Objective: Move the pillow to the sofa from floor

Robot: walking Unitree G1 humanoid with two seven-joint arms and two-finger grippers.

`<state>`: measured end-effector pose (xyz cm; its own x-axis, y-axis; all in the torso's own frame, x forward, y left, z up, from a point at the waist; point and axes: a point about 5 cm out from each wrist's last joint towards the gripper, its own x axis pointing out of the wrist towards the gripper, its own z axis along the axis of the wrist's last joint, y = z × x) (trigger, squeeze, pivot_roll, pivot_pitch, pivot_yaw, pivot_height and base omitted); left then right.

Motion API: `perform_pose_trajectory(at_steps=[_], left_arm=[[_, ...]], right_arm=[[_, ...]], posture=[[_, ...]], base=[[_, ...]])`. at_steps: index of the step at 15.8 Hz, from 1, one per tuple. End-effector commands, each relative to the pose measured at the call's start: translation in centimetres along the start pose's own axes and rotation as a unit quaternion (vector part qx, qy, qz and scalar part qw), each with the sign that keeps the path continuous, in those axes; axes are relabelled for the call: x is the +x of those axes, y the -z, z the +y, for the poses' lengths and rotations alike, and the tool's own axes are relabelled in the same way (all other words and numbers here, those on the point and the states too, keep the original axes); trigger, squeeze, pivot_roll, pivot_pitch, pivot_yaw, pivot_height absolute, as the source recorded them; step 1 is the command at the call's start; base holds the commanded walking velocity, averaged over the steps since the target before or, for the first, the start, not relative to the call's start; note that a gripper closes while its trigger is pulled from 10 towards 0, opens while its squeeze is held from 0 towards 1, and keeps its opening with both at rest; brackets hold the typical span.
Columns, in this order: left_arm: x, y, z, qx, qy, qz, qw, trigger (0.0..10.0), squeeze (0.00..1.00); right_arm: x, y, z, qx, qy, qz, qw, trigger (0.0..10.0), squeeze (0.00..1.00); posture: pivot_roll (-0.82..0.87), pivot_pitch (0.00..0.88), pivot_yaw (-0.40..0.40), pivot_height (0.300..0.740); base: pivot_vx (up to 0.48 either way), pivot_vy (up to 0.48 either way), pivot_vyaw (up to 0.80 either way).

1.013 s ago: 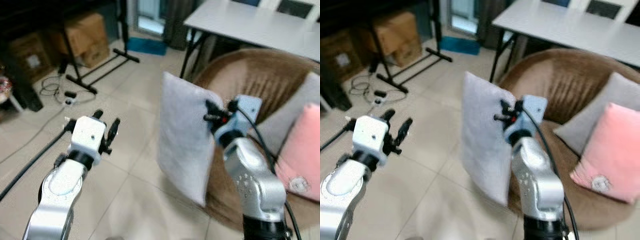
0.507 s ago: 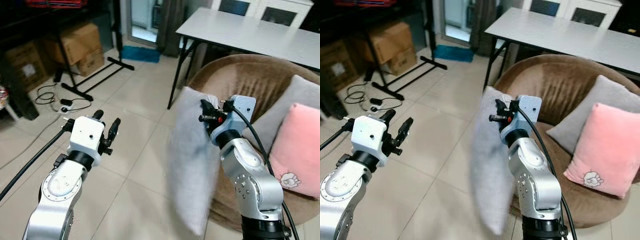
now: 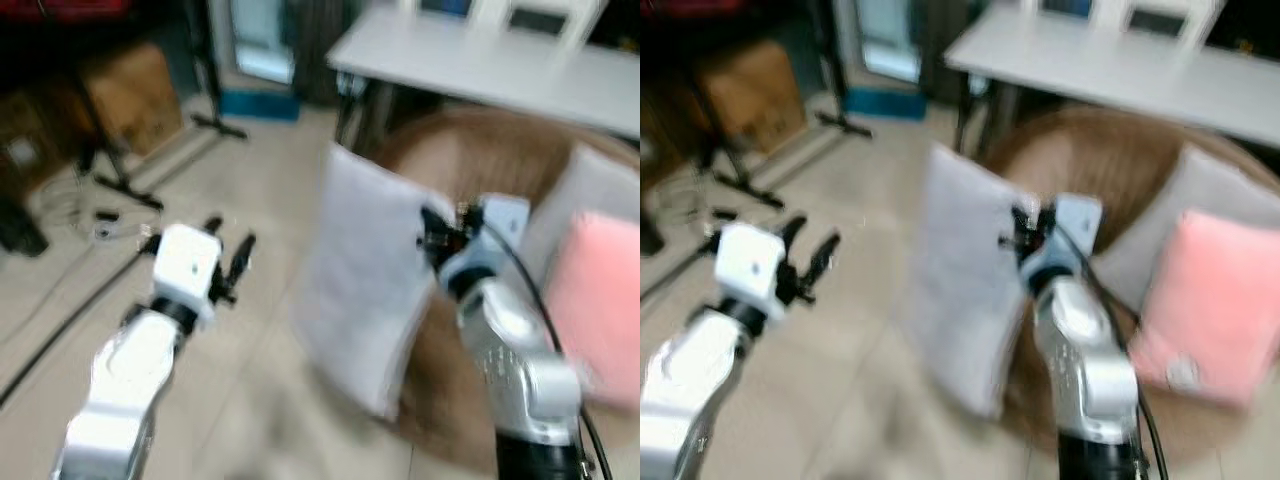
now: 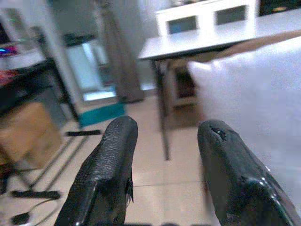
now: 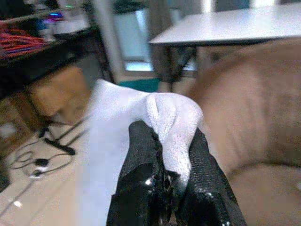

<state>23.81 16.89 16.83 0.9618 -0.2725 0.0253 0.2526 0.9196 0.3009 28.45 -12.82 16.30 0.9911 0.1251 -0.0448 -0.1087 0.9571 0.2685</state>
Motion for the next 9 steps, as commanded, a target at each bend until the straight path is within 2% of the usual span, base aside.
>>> perform_pose_trajectory(at_steps=[1,5,9], left_arm=[[-0.19,0.37,0.32,0.0,-0.006,0.011,1.0,10.0,0.0],[-0.17,0.37,0.29,0.001,-0.002,0.012,1.0,10.0,0.0],[-0.1,0.44,0.24,0.001,0.003,0.013,1.0,10.0,0.0]], right_arm=[[0.01,-0.99,1.17,-0.002,-0.024,-0.032,0.999,10.0,0.0],[0.02,-0.93,1.13,-0.004,-0.022,-0.033,0.999,10.0,0.0],[0.1,-0.7,1.12,0.003,-0.022,-0.024,0.999,10.0,0.0]], posture=[[0.05,0.0,-0.042,0.74],[0.05,0.0,-0.039,0.74],[0.05,0.0,-0.039,0.74]], base=[[0.307,0.0,0.0],[0.308,0.0,0.0],[0.309,0.0,-0.8]])
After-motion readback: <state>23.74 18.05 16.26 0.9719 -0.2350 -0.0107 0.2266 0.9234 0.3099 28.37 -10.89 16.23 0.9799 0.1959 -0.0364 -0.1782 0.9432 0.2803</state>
